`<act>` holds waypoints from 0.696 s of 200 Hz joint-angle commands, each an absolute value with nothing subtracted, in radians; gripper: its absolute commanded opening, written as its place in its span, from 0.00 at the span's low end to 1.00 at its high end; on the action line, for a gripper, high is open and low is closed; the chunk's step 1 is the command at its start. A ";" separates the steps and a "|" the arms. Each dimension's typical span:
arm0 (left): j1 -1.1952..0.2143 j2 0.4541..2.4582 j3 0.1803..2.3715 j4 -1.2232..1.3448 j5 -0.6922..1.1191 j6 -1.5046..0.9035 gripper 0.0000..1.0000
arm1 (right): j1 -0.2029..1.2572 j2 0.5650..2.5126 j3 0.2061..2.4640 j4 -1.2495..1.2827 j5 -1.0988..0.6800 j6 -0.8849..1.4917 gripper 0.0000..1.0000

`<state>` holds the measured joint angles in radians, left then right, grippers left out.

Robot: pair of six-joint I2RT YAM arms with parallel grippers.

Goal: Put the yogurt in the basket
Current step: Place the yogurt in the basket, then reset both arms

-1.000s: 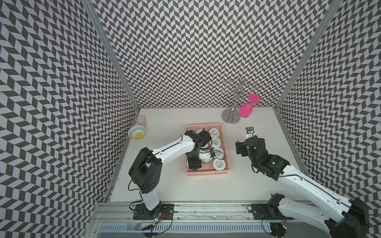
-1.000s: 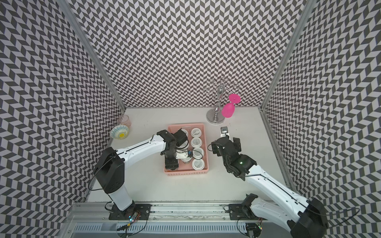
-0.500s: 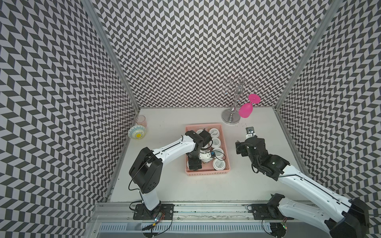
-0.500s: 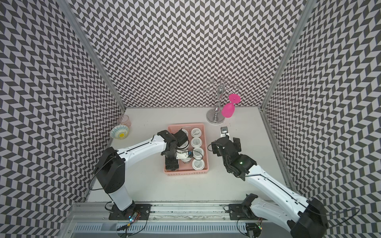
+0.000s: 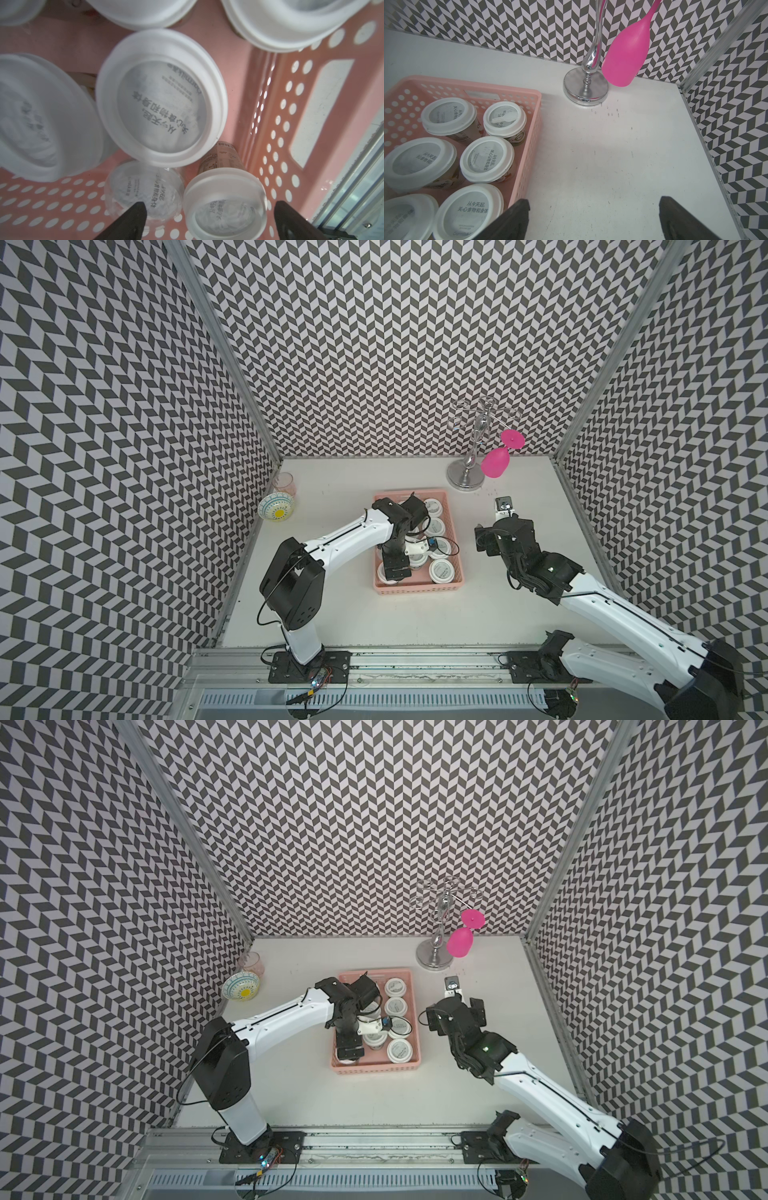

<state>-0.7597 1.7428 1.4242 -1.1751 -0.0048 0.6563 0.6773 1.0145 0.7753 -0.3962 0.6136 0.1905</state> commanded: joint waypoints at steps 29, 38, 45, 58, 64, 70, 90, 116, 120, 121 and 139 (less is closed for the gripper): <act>-0.765 1.605 1.490 -1.180 0.015 0.685 1.00 | 0.680 1.019 0.768 -0.359 0.630 0.189 1.00; -0.764 1.585 1.498 -1.171 0.014 0.688 1.00 | 0.680 1.021 0.769 -0.359 0.631 0.189 1.00; -0.759 1.572 1.503 -1.158 0.009 0.685 1.00 | 0.680 1.022 0.767 -0.359 0.632 0.189 0.99; -0.741 1.550 1.511 -1.123 0.008 0.676 1.00 | 0.680 1.022 0.767 -0.359 0.636 0.190 0.99; -0.730 1.540 1.513 -1.107 0.010 0.674 1.00 | 0.680 1.021 0.766 -0.358 0.635 0.191 1.00; -0.715 1.530 1.511 -1.088 0.013 0.672 1.00 | 0.680 1.020 0.765 -0.357 0.635 0.188 0.99; -0.652 1.498 1.493 -1.008 0.035 0.667 1.00 | 0.680 1.019 0.760 -0.350 0.636 0.186 1.00; -0.549 1.463 1.438 -0.889 0.081 0.664 1.00 | 0.678 1.014 0.754 -0.341 0.636 0.184 0.99; -0.533 1.459 1.426 -0.866 0.086 0.663 1.00 | 0.677 1.013 0.752 -0.336 0.636 0.181 1.00; -0.529 1.458 1.423 -0.864 0.087 0.662 1.00 | 0.678 1.013 0.752 -0.334 0.636 0.181 0.99; -0.455 1.443 1.371 -0.753 0.106 0.644 1.00 | 0.675 1.005 0.739 -0.302 0.637 0.173 1.00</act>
<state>-0.5316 1.4754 1.4311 -0.9253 0.0505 0.6636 0.6773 1.0157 0.7597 -0.3840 0.6178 0.1848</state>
